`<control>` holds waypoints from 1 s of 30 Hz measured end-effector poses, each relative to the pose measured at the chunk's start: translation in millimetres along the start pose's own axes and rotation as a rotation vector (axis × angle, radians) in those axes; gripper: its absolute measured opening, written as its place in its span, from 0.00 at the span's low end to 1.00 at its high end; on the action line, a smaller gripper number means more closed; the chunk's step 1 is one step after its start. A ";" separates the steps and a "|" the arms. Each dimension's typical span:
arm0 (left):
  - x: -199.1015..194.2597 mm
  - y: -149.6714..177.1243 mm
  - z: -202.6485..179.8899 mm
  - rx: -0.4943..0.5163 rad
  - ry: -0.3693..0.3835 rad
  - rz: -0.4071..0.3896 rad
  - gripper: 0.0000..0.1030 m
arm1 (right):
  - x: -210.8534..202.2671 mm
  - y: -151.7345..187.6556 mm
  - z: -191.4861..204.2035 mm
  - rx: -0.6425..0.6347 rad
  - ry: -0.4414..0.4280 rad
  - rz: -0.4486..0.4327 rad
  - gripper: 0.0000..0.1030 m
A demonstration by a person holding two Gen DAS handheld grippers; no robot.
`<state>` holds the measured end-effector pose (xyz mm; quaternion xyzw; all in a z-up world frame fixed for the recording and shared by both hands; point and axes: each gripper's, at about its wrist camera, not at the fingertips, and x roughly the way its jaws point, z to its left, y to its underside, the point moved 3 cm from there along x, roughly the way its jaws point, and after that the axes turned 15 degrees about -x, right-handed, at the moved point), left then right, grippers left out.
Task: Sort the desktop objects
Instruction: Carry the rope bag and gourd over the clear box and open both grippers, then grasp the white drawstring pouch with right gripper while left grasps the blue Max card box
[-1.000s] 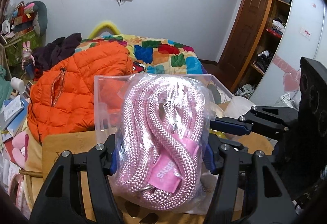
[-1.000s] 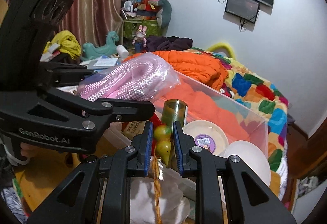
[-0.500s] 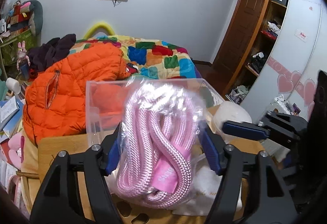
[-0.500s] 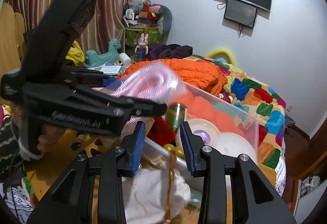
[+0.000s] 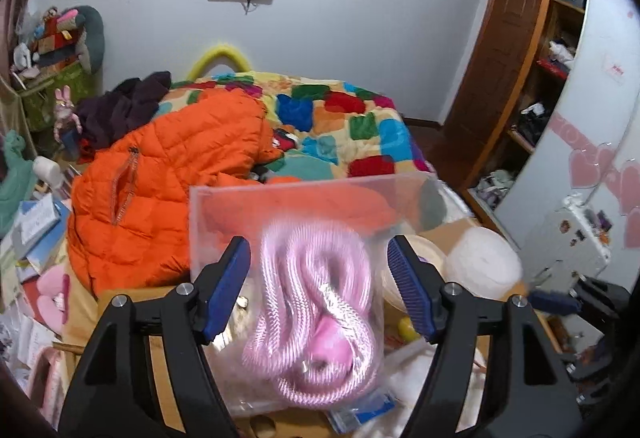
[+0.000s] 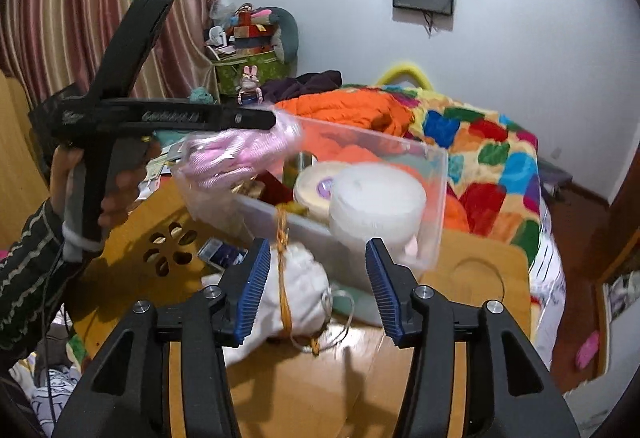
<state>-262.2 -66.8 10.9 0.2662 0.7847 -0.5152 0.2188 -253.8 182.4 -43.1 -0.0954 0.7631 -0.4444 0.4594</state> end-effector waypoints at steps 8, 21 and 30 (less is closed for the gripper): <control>-15.1 5.0 -2.8 0.009 -0.027 -0.027 0.68 | 2.7 23.6 0.9 0.039 -0.034 0.038 0.50; -47.2 81.8 6.6 0.153 -0.073 0.031 0.72 | 25.9 43.9 16.4 0.100 -0.151 0.092 0.60; -12.3 110.7 14.5 0.155 -0.074 0.158 0.72 | 57.0 44.0 31.3 0.078 -0.171 0.166 0.62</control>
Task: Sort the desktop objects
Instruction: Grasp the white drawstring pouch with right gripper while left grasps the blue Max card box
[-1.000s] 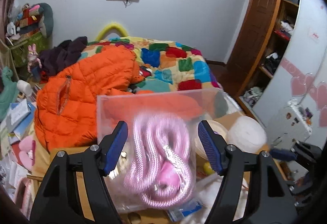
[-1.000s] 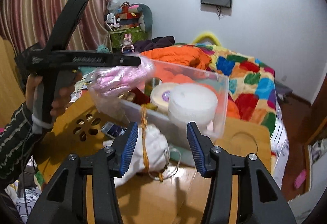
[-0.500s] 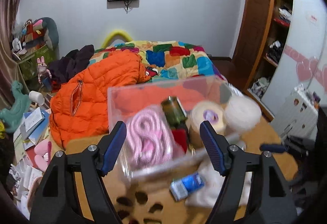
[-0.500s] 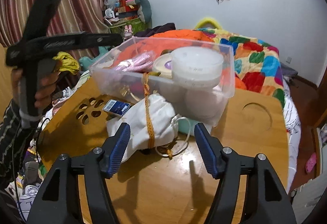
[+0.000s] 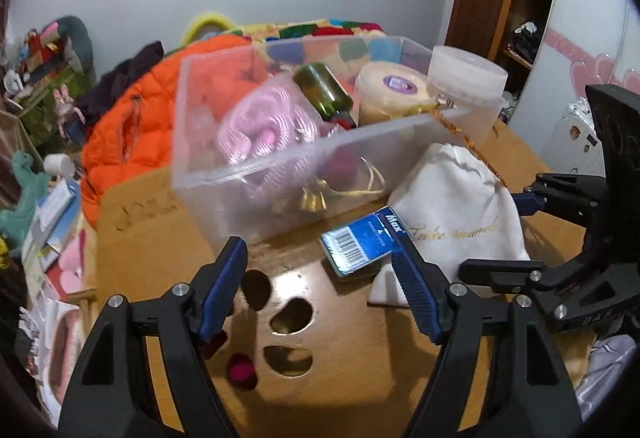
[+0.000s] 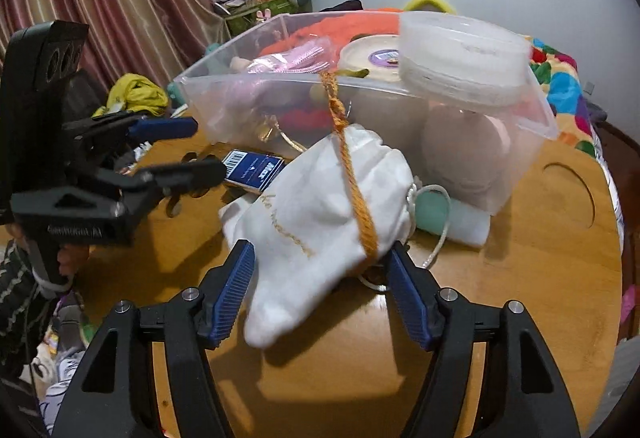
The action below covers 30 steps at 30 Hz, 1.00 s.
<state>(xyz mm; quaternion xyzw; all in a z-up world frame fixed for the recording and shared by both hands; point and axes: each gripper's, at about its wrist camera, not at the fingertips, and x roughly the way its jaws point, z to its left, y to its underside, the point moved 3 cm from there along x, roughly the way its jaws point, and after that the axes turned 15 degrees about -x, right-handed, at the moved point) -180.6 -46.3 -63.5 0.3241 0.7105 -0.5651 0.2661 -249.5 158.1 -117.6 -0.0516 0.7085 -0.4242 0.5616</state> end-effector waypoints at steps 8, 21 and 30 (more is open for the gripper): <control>14.9 2.4 -10.5 0.003 0.055 0.037 0.72 | -2.4 1.7 1.7 -0.045 0.045 -0.022 0.39; 14.1 2.4 -16.6 0.010 0.051 0.013 0.72 | -36.2 -8.5 0.9 -0.065 0.055 -0.113 0.08; 22.2 2.9 -22.3 0.047 0.017 0.022 0.63 | -41.8 -22.1 3.0 -0.082 0.072 -0.151 0.08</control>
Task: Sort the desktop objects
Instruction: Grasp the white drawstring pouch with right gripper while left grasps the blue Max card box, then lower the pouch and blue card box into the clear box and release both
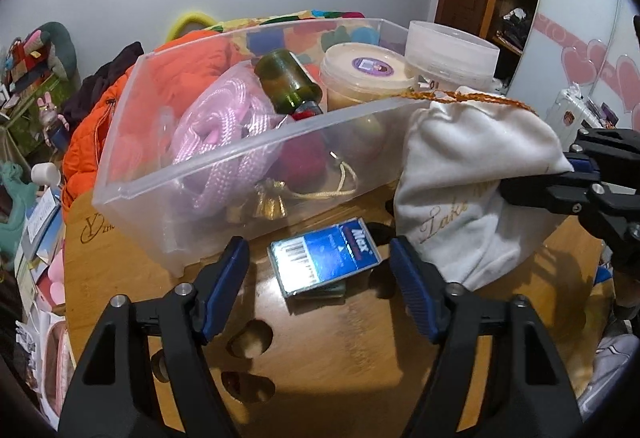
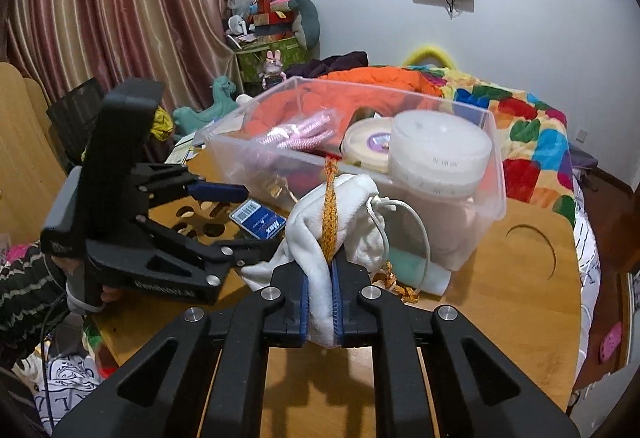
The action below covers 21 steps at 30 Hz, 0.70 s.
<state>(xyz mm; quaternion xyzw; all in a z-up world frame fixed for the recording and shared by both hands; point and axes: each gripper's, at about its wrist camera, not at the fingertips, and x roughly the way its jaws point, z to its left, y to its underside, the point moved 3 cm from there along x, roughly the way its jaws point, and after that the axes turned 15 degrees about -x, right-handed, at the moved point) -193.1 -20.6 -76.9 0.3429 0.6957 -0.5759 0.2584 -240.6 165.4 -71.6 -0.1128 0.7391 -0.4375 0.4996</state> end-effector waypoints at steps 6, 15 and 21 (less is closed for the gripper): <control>-3.1 -3.1 4.7 -0.023 0.026 -0.018 0.51 | -7.2 -12.5 2.7 -0.018 -0.006 -0.030 0.07; -31.5 -5.9 19.9 -0.084 0.044 -0.079 0.51 | -9.8 -29.0 2.2 -0.015 -0.027 -0.074 0.07; -59.7 -17.6 23.8 -0.102 0.056 -0.156 0.51 | -12.7 -49.5 2.7 -0.040 -0.028 -0.120 0.07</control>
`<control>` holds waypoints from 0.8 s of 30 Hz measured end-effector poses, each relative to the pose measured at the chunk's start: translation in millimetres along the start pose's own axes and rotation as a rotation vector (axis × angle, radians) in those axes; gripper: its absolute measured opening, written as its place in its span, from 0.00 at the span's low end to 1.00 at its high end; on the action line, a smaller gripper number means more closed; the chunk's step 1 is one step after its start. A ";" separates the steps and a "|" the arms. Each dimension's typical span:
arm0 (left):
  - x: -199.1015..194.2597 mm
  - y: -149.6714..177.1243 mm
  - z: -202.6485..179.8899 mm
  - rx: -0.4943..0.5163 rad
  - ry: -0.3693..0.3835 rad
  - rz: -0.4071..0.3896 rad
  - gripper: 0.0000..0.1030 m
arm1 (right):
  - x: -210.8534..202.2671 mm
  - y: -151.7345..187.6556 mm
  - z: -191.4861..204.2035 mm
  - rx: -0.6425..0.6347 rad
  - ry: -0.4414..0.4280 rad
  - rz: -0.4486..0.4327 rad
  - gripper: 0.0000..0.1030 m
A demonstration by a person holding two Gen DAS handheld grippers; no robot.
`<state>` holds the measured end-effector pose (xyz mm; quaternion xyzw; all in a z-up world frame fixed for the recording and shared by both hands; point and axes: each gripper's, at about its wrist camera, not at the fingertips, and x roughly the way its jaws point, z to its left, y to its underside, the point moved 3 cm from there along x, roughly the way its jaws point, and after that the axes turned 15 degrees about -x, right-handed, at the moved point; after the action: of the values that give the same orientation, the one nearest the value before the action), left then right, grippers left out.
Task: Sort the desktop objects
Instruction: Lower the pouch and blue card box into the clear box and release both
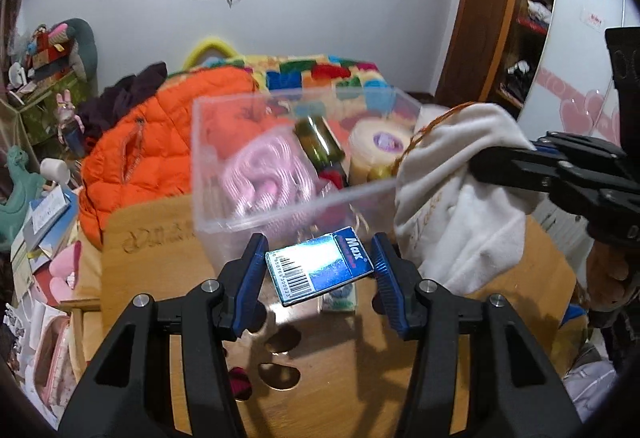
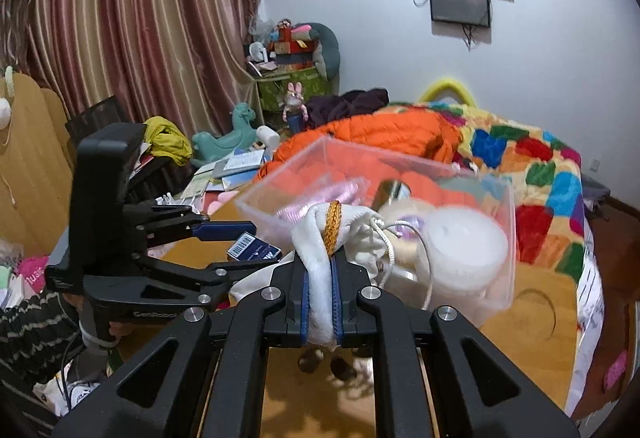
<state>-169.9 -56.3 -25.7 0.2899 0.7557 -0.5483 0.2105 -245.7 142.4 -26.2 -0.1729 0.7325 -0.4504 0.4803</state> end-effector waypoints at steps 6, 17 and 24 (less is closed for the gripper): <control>-17.1 -29.4 7.7 -0.009 -0.008 -0.076 0.51 | 2.8 -23.3 -6.7 -0.029 0.032 -0.043 0.07; 23.2 -54.8 13.4 -0.034 -0.018 -0.055 0.51 | 51.3 -25.4 -32.6 -0.023 0.122 0.021 0.08; 49.0 -48.5 13.1 -0.032 -0.039 -0.022 0.51 | 59.1 -20.5 -31.0 -0.049 0.112 0.038 0.08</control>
<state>-238.8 -69.9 -26.6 0.2676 0.7633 -0.5438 0.2238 -304.3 106.2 -37.5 -0.1452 0.7721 -0.4321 0.4428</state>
